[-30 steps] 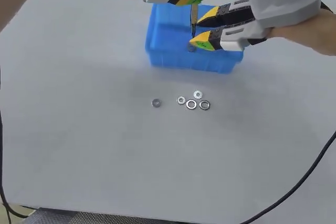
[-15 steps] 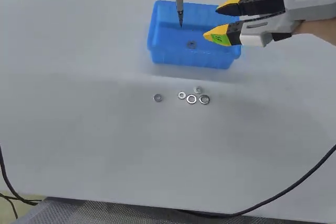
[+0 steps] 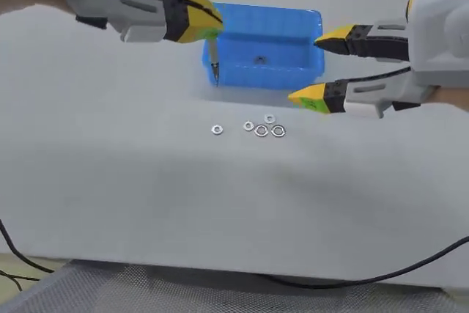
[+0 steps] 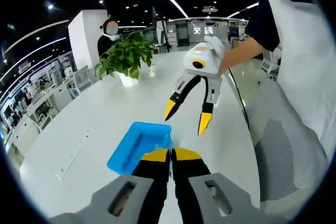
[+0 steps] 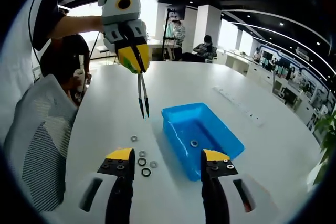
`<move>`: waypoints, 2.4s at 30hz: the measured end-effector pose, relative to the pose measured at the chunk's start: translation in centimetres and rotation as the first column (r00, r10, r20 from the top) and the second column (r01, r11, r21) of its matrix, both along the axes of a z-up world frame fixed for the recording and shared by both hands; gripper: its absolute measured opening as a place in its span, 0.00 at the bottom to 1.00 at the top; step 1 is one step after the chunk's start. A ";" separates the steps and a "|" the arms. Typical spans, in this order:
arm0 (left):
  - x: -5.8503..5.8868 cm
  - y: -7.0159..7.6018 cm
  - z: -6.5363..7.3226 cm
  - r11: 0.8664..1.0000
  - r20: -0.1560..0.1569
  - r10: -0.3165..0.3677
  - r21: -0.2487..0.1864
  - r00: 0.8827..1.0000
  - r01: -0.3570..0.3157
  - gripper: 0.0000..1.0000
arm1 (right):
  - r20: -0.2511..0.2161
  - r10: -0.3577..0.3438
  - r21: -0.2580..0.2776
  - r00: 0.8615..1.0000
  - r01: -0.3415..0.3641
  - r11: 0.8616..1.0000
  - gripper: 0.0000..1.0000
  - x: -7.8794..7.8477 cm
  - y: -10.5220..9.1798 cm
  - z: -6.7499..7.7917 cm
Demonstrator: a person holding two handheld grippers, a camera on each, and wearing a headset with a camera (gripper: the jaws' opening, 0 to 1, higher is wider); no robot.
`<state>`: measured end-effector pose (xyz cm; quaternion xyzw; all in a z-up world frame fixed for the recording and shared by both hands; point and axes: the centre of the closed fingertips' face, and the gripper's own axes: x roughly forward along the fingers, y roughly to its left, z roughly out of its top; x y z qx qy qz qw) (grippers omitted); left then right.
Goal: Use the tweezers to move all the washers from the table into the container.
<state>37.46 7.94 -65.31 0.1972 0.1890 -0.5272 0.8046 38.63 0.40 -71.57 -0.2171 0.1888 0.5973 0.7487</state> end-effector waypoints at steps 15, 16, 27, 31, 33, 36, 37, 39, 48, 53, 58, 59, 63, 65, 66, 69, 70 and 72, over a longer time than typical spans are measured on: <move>-3.8 0.1 -3.5 0.996 0.014 0.071 -0.056 0.997 -0.070 0.05 | -0.086 -0.010 -0.017 0.996 0.008 1.000 0.66 -5.9 -0.9 -1.9; -3.9 0.0 -3.7 0.997 0.015 0.066 -0.051 0.998 -0.065 0.05 | -0.089 -0.008 -0.019 0.996 0.006 1.000 0.66 -6.1 -0.9 -2.1; -3.3 -0.4 -3.8 0.997 0.034 0.067 -0.036 0.997 -0.066 0.05 | -0.148 -0.023 -0.014 0.989 0.021 1.000 0.67 -7.1 -0.7 -3.6; -3.4 -0.6 -3.9 0.998 0.028 0.054 -0.041 0.998 -0.053 0.05 | -0.165 -0.020 -0.017 0.986 0.017 1.000 0.67 -7.3 -0.6 -3.9; -3.3 -0.7 -4.1 0.998 0.022 0.050 -0.041 0.999 -0.049 0.05 | -0.169 -0.022 -0.013 0.985 0.021 1.000 0.67 -7.3 -0.5 -3.9; -3.0 -0.8 -4.5 0.998 0.023 0.054 -0.027 0.998 -0.053 0.05 | -0.176 -0.026 -0.006 0.984 0.025 1.000 0.67 -7.2 -0.4 -3.9; -3.0 -0.8 -4.5 0.998 0.022 0.051 -0.027 0.998 -0.051 0.05 | -0.178 -0.026 -0.005 0.984 0.026 1.000 0.67 -7.1 -0.4 -3.9; -3.0 -1.0 -4.5 0.998 0.017 0.048 -0.030 0.999 -0.048 0.05 | -0.181 -0.031 -0.002 0.983 0.031 1.000 0.66 -7.0 -0.5 -3.8; -3.0 -0.9 -5.3 0.999 0.008 0.046 -0.001 0.999 -0.046 0.05 | -0.181 -0.053 -0.004 0.982 0.053 0.999 0.66 -6.6 -1.0 -3.7; -2.8 -1.0 -5.2 0.998 0.008 0.054 -0.016 0.999 -0.053 0.05 | -0.183 -0.049 -0.008 0.982 0.048 0.999 0.66 -6.9 -0.9 -3.8; -2.8 -1.1 -5.3 0.999 0.019 0.038 -0.003 0.999 -0.038 0.05 | -0.184 -0.033 -0.009 0.982 0.032 0.999 0.66 -7.2 -0.4 -3.7; -2.9 -1.1 -5.3 0.999 0.013 0.035 -0.005 0.999 -0.035 0.05 | -0.183 -0.028 -0.008 0.983 0.027 1.000 0.66 -7.3 -0.2 -3.7; -3.1 -0.9 -5.3 1.000 0.000 0.028 -0.005 1.000 -0.028 0.05 | -0.177 -0.009 -0.003 0.984 0.008 1.000 0.66 -7.3 0.7 -3.4; -3.2 -0.9 -5.4 1.000 -0.010 0.025 -0.006 1.000 -0.026 0.05 | -0.171 0.005 -0.004 0.985 -0.006 1.000 0.66 -7.3 1.1 -3.3; -3.5 -1.0 -5.5 1.000 -0.021 0.017 -0.004 1.000 -0.017 0.05 | -0.169 0.010 -0.006 0.986 -0.011 1.000 0.66 -7.2 1.3 -3.3; -3.7 -0.8 -5.6 1.000 -0.015 0.014 0.012 1.000 -0.014 0.06 | -0.159 0.034 -0.012 0.987 -0.037 0.999 0.65 -7.2 1.9 -3.3; -3.6 -0.8 -5.7 1.000 -0.018 0.017 0.014 1.000 -0.017 0.06 | -0.157 0.040 -0.013 0.987 -0.042 0.999 0.65 -7.1 2.1 -3.3; -3.4 -0.6 -5.7 1.000 -0.022 0.028 0.014 0.999 -0.028 0.06 | -0.149 0.057 -0.020 0.987 -0.060 0.998 0.65 -7.1 2.5 -3.4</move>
